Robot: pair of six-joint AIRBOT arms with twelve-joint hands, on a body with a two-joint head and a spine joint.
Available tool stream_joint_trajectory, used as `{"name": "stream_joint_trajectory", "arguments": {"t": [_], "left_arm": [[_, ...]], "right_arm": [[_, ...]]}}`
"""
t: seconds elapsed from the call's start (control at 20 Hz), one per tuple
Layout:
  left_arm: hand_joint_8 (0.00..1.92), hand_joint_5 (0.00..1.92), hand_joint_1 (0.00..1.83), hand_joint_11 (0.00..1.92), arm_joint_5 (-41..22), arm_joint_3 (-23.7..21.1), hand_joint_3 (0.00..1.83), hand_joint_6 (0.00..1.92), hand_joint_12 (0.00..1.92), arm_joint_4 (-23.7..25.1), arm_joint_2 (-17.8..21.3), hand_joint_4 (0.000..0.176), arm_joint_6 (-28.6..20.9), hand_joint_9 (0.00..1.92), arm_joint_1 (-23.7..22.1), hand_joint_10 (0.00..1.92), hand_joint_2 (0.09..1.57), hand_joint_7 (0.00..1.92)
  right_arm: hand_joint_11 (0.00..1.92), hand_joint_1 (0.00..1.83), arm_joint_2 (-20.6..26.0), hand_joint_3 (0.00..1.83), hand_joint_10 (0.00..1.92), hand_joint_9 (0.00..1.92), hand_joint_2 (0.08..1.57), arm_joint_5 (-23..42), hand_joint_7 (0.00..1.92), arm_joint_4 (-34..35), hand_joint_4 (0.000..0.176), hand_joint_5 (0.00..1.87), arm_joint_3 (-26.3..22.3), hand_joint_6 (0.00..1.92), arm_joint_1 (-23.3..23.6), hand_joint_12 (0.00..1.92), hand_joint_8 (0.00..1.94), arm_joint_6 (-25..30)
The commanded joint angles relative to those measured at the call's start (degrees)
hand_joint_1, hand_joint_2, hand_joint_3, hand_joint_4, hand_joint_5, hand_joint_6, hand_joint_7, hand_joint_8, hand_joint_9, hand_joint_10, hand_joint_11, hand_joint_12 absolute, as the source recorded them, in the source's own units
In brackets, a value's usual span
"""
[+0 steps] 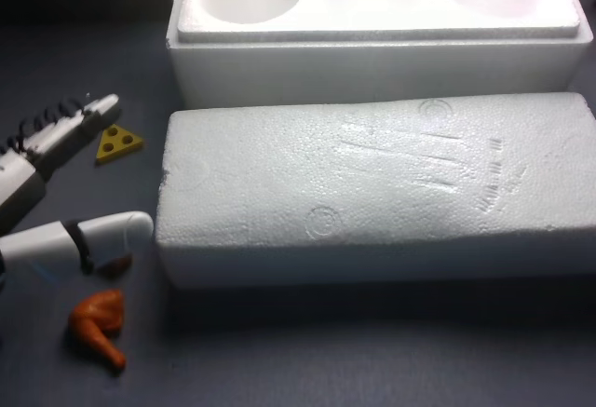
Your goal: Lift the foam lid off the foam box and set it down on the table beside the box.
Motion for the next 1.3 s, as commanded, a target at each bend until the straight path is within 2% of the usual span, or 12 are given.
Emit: {"name": "stream_joint_trajectory", "arguments": {"t": [0.0, 0.2, 0.35, 0.45, 0.7, 0.75, 0.85, 0.95, 1.0, 1.05, 1.1, 1.25], "left_arm": [[0.00, 0.00, 0.30, 0.00, -8.04, 0.12, 0.00, 0.00, 0.00, 1.31, 0.78, 0.038, 0.22, 0.00, -1.16, 0.00, 1.12, 0.00], [0.00, 0.00, 0.28, 0.00, -6.92, 0.92, 0.02, 0.00, 0.00, 6.52, 1.89, 0.063, 2.09, 0.00, -6.71, 0.00, 1.23, 0.00], [0.00, 0.00, 0.30, 0.00, -2.58, 3.02, 0.02, 0.00, 0.00, 11.49, 1.89, 0.062, 2.49, 0.00, -12.50, 0.00, 1.26, 0.00], [0.00, 0.00, 0.32, 0.00, 1.02, 4.21, 0.01, 0.00, 0.00, 15.56, 1.53, 0.095, 2.49, 0.00, -16.47, 0.00, 1.25, 0.00], [0.00, 0.00, 0.29, 0.00, 6.73, 7.13, 0.00, 0.00, 0.00, 22.42, -0.68, 0.071, 0.70, 0.00, -22.57, 0.00, 1.17, 0.00], [0.00, 0.00, 0.31, 0.00, 8.41, 7.81, 0.00, 0.00, 0.00, 24.35, -1.35, 0.097, 0.23, 0.00, -24.21, 0.00, 1.15, 0.00], [0.00, 0.00, 0.30, 0.00, 10.20, 8.51, 0.00, 0.00, 0.00, 26.72, -2.14, 0.090, -0.52, 0.00, -26.01, 0.00, 1.15, 0.00], [0.00, 0.00, 0.28, 0.00, 11.45, 9.04, 0.00, 0.00, 0.00, 28.59, -2.78, 0.071, -1.27, 0.00, -27.60, 0.00, 1.17, 0.00], [0.00, 0.00, 0.28, 0.00, 11.88, 9.22, 0.00, 0.00, 0.00, 29.53, -3.02, 0.085, -1.64, 0.00, -28.27, 0.00, 1.16, 0.00], [0.00, 0.00, 0.27, 0.00, 12.22, 9.41, 0.00, 0.00, 0.00, 30.21, -3.26, 0.065, -1.87, 0.00, -28.88, 0.00, 1.17, 0.00], [0.00, 0.00, 0.25, 0.00, 12.38, 9.53, 0.00, 0.00, 0.00, 30.52, -3.43, 0.083, -1.95, 0.00, -29.27, 0.00, 1.19, 0.00], [0.00, 0.00, 0.22, 0.00, 12.70, 9.79, 0.01, 0.00, 0.00, 31.34, -3.74, 0.051, -2.33, 0.00, -30.07, 0.00, 1.19, 0.00]], "right_arm": [[0.00, 0.26, 1.12, 0.02, 0.00, 0.00, 1.30, 9.14, 0.00, -0.43, 0.000, 0.00, -0.19, 0.00, 0.30, 0.01, 0.00, -0.67], [0.00, 0.26, 2.24, 0.02, 0.00, 0.00, 1.32, 10.14, 0.00, -4.28, 0.090, 0.00, -0.58, 0.00, 4.04, 0.00, 0.00, -3.50], [0.00, 0.25, 2.20, 0.02, 0.00, 0.00, 1.32, 8.48, 0.00, -7.28, 0.049, 0.00, 0.23, 0.00, 8.11, 0.00, 0.00, -4.84], [0.00, 0.34, 1.91, 0.02, 0.00, 0.00, 1.34, 5.38, 0.00, -10.18, 0.019, 0.00, 0.98, 0.00, 12.14, 0.00, 0.00, -5.94], [0.01, 0.19, -1.53, 0.01, 0.00, 0.00, 1.32, -3.84, 0.00, -16.91, 0.000, 0.00, 4.21, 0.00, 21.72, 0.00, 0.00, -6.47], [0.00, 0.24, -2.55, 0.00, 0.00, 0.00, 1.35, -5.64, 0.00, -18.08, 0.011, 0.00, 5.02, 0.00, 23.32, 0.60, 0.00, -6.48], [0.00, 0.21, -3.38, 0.00, 0.00, 0.00, 1.36, -6.96, 0.00, -18.90, 0.000, 0.00, 5.70, 0.00, 24.59, 0.79, 0.00, -6.48], [0.00, 0.14, -3.87, 0.00, 0.00, 0.00, 1.36, -7.75, 0.00, -19.10, 0.000, 0.00, 6.13, 0.00, 25.20, 0.58, 0.00, -6.63], [0.00, 0.13, -4.17, 0.00, 0.00, 0.00, 1.35, -8.04, 0.00, -19.11, 0.000, 0.00, 6.36, 0.00, 25.41, 0.21, 0.00, -6.64], [0.00, 0.14, -4.42, 0.00, 0.00, 0.00, 1.35, -8.17, 0.00, -19.11, 0.000, 0.00, 6.48, 0.00, 25.52, 0.04, 0.00, -6.71], [0.00, 0.17, -4.57, 0.00, 0.00, 0.00, 1.31, -8.22, 0.00, -19.11, 0.000, 0.00, 6.57, 0.00, 25.54, 0.00, 0.00, -6.72], [0.00, 0.19, -4.80, 0.00, 0.00, 0.00, 1.28, -8.32, 0.00, -19.10, 0.000, 0.00, 6.69, 0.00, 25.61, 0.00, 0.00, -6.72]]}}
